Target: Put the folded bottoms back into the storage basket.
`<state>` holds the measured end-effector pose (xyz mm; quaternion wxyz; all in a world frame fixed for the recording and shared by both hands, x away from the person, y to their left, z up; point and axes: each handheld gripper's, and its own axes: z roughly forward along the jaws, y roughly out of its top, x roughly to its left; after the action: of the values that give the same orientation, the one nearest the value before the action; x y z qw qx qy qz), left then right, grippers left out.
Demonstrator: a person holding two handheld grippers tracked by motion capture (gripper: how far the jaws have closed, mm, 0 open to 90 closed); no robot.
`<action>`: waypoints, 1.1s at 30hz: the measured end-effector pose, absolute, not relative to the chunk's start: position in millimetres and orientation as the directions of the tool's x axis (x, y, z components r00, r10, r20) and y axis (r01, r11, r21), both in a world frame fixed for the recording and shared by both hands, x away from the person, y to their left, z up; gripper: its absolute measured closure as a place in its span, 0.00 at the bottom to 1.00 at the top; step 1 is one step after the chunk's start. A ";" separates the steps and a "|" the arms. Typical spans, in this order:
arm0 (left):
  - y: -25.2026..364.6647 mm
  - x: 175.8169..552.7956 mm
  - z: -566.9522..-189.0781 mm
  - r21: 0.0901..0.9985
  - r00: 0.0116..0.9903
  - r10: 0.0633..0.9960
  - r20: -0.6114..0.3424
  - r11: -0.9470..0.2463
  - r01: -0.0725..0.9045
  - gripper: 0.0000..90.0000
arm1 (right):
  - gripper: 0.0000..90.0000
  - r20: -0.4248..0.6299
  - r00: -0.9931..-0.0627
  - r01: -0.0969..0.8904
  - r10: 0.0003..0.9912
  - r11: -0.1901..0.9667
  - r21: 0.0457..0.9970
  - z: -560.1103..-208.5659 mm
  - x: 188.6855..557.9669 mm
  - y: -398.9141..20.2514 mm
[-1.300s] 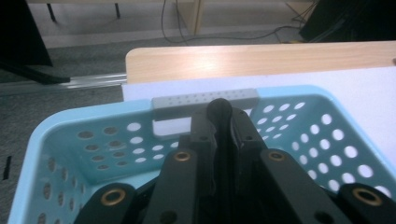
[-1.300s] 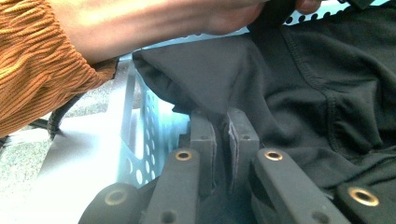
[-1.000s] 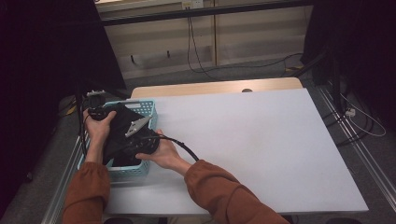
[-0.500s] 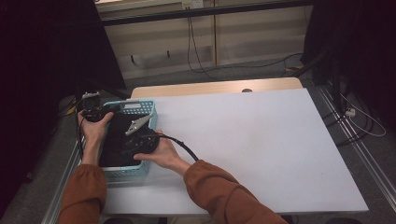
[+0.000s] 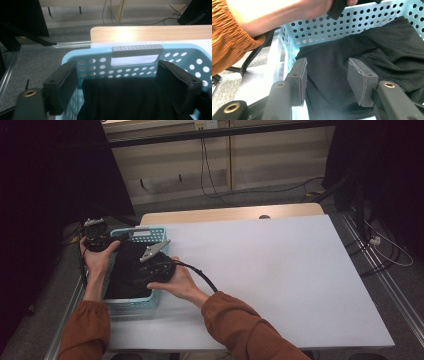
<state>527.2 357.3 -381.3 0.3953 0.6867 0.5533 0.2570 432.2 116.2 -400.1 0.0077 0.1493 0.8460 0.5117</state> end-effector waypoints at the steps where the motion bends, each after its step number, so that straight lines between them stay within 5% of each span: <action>1: 357.1 526.3 -380.5 0.828 0.259 0.962 -0.082 -0.078 0.555 0.17 | 0.55 0.138 -0.954 0.245 0.265 0.429 0.869 -400.1 432.7 115.0; 13: 351.1 510.3 -359.9 0.871 0.293 0.953 -0.075 -0.080 0.484 0.04 | 0.48 0.134 -0.948 0.252 0.290 0.419 0.872 -396.4 434.2 98.9; 19: 343.4 501.0 -351.9 0.876 0.340 0.931 -0.133 -0.049 0.479 0.04 | 0.38 0.143 -0.940 0.264 0.309 0.396 0.880 -393.6 433.6 88.9; 33: 331.8 470.2 -348.4 0.872 0.375 0.922 -0.097 -0.103 0.479 0.06 | 0.19 0.142 -0.916 0.287 0.375 0.368 0.884 -392.7 432.7 71.5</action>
<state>470.2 331.8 -348.4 0.4448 0.6997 0.5007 0.2488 432.7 71.5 -392.7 0.0416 0.2003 0.8261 0.5251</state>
